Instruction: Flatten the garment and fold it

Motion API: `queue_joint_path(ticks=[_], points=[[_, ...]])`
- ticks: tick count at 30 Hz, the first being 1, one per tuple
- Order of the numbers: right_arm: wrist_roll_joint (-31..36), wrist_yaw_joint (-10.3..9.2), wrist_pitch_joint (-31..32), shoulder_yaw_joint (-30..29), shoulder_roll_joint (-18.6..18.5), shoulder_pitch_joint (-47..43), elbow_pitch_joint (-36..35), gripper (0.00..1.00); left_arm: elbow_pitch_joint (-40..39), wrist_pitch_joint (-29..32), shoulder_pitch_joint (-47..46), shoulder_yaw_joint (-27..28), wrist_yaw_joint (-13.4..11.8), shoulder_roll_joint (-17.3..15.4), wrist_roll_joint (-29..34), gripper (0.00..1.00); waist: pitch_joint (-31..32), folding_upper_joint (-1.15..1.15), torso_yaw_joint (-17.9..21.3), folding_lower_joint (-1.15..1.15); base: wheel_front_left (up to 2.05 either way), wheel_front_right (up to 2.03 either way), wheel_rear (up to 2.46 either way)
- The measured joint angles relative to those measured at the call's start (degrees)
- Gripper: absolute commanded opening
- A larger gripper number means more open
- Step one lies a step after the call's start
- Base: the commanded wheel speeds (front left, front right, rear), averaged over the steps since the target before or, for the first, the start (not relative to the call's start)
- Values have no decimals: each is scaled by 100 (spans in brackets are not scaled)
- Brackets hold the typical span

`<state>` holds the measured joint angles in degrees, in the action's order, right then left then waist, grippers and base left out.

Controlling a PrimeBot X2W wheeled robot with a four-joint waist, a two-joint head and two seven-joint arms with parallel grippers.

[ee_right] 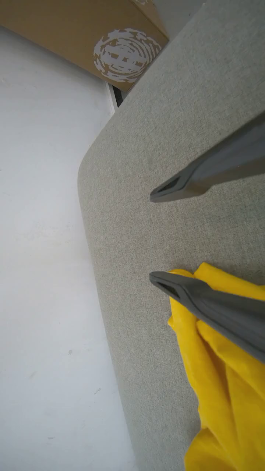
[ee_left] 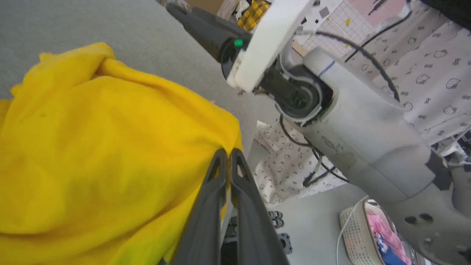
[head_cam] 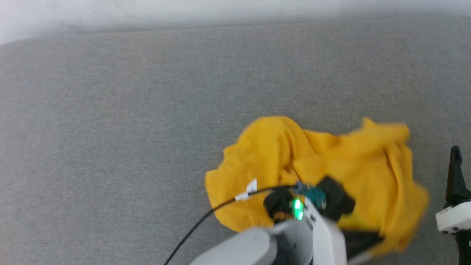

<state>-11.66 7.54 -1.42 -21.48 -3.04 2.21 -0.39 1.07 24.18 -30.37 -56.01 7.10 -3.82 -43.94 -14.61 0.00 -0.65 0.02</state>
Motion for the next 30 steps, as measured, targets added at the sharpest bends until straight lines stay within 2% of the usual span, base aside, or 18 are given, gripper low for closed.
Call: queue_joint_path(ticks=[4, 5, 6, 11, 15, 18, 21, 23, 25, 30], points=[[7, 0, 143, 30, 2, -64, -16, 100, -57, 521, 469, -290, -4, -392, -442, 0, 84, 0, -127, 0, 0, 0, 0], [10, 0, 158, 34, 2, -79, -40, 100, -27, 511, 593, -279, -35, -446, -497, 6, 91, 0, -153, 0, 0, 0, 0], [10, 0, 190, 34, 1, -99, -65, 100, 5, 441, 661, -275, -104, -481, -442, 100, 92, 0, -177, 0, 0, 0, 0], [12, 0, 241, 25, 1, -137, -70, 100, 122, -14, 673, -127, -274, -480, -186, 100, 72, 0, -268, -1, 0, 0, 0], [29, 0, 248, 30, 1, -136, -65, 100, -92, -388, 668, 339, -450, -423, -274, 100, 93, 0, -329, -1, 0, 0, 0], [31, 0, 248, 76, 1, -135, -52, 100, -248, -851, 526, 913, -836, -512, -80, 100, 117, 0, -353, -1, 0, 0, 0], [25, 0, 244, 119, 2, -134, -21, 100, -200, -1239, 201, 1369, -1367, -848, 535, 100, 121, 0, -350, -2, 0, 0, 0], [13, 0, 237, 130, 1, -133, 12, 100, -4, -1282, -25, 1417, -1670, -1248, 1138, 100, 112, 0, -337, -1, 0, 0, 0], [5, 0, 232, 140, 1, -132, 56, 100, 224, -1192, -71, 1475, -1863, -1489, 1350, 100, 96, 0, -320, -2, 0, 0, 0], [1, 0, 223, 138, 1, -130, 114, 100, 561, -686, -22, 1437, -1905, -1475, 1079, 100, 35, 0, -277, -2, 0, 0, 0]])
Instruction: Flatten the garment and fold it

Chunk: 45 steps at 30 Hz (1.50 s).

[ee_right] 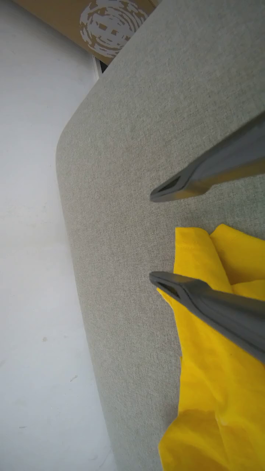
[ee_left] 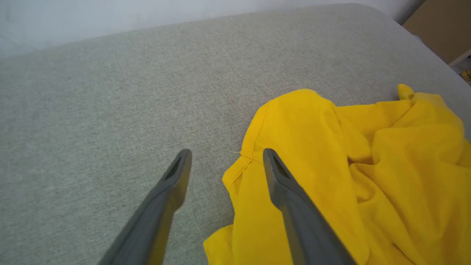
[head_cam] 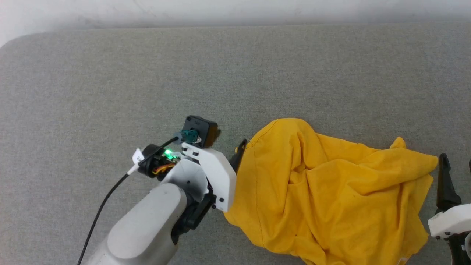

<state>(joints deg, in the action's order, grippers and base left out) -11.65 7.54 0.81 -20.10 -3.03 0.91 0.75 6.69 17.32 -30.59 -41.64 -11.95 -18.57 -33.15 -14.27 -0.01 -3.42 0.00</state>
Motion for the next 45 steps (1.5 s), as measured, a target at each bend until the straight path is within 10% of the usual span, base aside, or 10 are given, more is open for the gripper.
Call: queue_joint_path(ticks=[11, 12, 13, 19, 30, 39, 41, 43, 45], points=[[1, 0, 1, 57, 0, 122, 8, 100, 743, 1124, -169, -632, 409, 96, -178, 100, -202, 1, 83, 1, 0, 0, 0], [1, 0, 1, 64, 0, 122, 9, 100, 768, 1148, -211, -658, 439, 101, -158, 27, -217, 1, 93, 1, 0, 0, 0], [1, 0, 1, 73, 1, 122, 10, 100, 787, 1115, -240, -646, 439, 122, -157, 0, -232, 1, 102, 0, 0, 0, 0], [0, 0, 0, 55, 1, 130, 48, 100, 782, 475, -248, -350, 186, 220, -101, 0, -249, 1, 132, -1, 0, 0, 0], [1, 0, -20, 14, 0, 131, 134, 100, -264, -644, -954, 341, -848, -795, 1193, 0, -132, 0, 27, 0, 0, 0, 0], [1, 0, -33, 153, 1, 150, 133, 100, 102, -911, -927, -647, -432, 456, 1117, 0, -234, 0, -24, 0, 0, 0, 0], [1, 0, -34, 172, 1, 163, 133, 100, 356, -909, -843, -867, -274, 716, 1034, 28, -248, 1, -7, 0, 0, 0, 0], [1, 0, -34, 177, 1, 164, 141, 100, 569, -905, -705, -998, -147, 950, 855, 100, -252, 0, 14, 0, 0, 0, 0], [1, 0, -34, 170, 0, 163, 159, 100, 723, -927, -618, -1062, -40, 1102, 732, 100, -242, 1, 29, 0, 0, 0, 0]])
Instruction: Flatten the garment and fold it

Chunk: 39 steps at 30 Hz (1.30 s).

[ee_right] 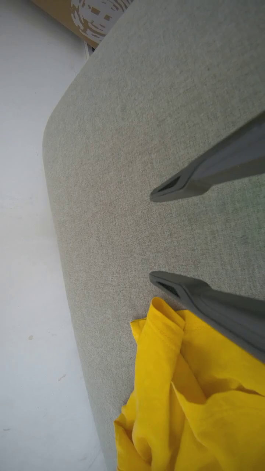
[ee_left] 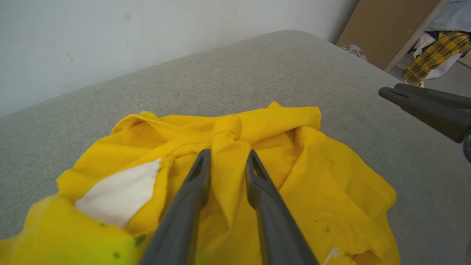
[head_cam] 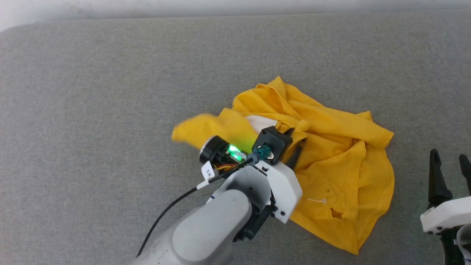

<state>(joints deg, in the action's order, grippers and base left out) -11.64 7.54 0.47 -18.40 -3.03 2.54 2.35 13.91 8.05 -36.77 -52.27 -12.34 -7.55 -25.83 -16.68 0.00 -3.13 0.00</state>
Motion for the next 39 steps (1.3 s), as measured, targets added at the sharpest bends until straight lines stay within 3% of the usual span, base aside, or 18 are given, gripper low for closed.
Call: queue_joint_path(ticks=[4, 7, 11, 17, 19, 24, 30, 31, 32, 33, 39], points=[[0, 0, -7, -4, 1, -11, 42, 100, 14, -77, 172, 158, 119, 75, -414, 100, 56, 0, 12, 1, 0, 0, 0], [-1, 0, -21, -3, 1, -36, 56, 100, -241, -179, 216, 497, 102, -79, -608, 100, 96, 0, 11, 1, 0, 0, 0], [-1, 0, -24, 4, 1, -51, 63, 100, -754, -192, 222, 911, -189, -730, -555, 100, 113, 0, 6, 1, 0, 0, 0], [-1, 0, -21, 13, 1, -70, 65, 100, -1224, 164, 668, 1206, -394, -1716, -588, 100, 99, 0, -36, 1, 0, 0, 0], [0, 0, -14, 13, 2, -74, 57, 100, -1259, 357, 868, 1207, -399, -1883, -682, 100, 89, 0, -64, 1, 0, 0, 0], [14, 0, 52, 26, 1, -56, 10, 100, -1244, 754, 1000, 1009, -222, -1964, -853, 100, 23, 0, -115, 1, 0, 0, 0], [15, 0, 98, 30, 1, -41, -63, 100, -1055, 762, 991, 916, -163, -1836, -892, 100, -61, 0, -143, 0, 0, 0, 0], [16, 0, 100, 33, 1, -36, -64, 100, -1021, 715, 988, 916, -133, -1809, -888, 61, -69, 0, -140, 0, 0, 0, 0], [18, 0, 101, 31, 2, -27, -65, 100, -998, 648, 987, 924, -133, -1775, -888, 5, -73, 0, -136, 0, 0, 0, 0], [18, 0, 101, 27, 1, -21, -68, 100, -981, 581, 985, 938, -133, -1747, -889, 0, -74, 0, -132, 0, 0, 0, 0], [54, 0, 101, -12, 1, -23, -66, 100, -964, 236, 977, 1152, -145, -1644, -979, 0, -30, 0, -140, 0, 0, 0, 0]])
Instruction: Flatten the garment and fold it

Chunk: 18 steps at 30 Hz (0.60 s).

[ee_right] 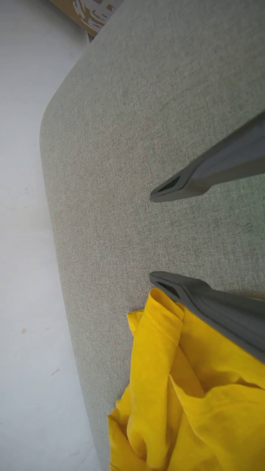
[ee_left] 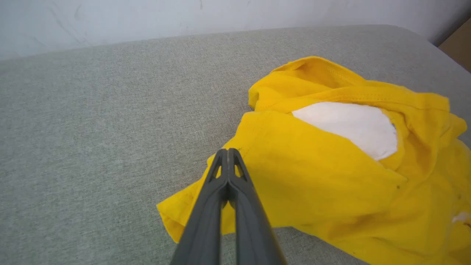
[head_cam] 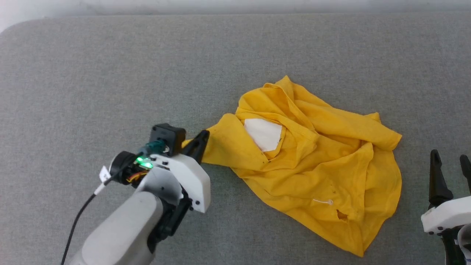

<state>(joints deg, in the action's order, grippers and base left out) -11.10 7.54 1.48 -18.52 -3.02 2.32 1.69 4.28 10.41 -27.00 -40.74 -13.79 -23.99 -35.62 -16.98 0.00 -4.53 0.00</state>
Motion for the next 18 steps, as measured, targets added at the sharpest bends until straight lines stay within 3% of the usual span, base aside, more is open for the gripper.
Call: queue_joint_path(ticks=[6, 7, 8, 12, 18], points=[[2, 0, -1, -30, -1, -1, 18, 100, -301, -285, -14, 294, -108, -59, -108, 0, 70, 0, -61, 0, 0, 0, 0], [1, 0, -1, -25, -1, -1, 21, 100, -347, -264, -14, 301, -126, -110, -103, 37, 76, 0, -78, 0, 0, 0, 0], [1, 0, -1, -16, 0, -1, 23, 100, -390, -214, -17, 274, -133, -182, -54, 100, 79, 0, -93, 0, 0, 0, 0], [-1, 0, -2, 23, 0, 1, 37, 100, -379, -76, -44, 34, 21, -425, 176, 100, 52, 0, -129, 0, 0, 0, 0], [0, 0, -1, 60, 1, 10, 47, 100, -11, 42, -62, -321, 370, -378, 201, 100, -35, 0, -121, 0, 0, 0, 0]])
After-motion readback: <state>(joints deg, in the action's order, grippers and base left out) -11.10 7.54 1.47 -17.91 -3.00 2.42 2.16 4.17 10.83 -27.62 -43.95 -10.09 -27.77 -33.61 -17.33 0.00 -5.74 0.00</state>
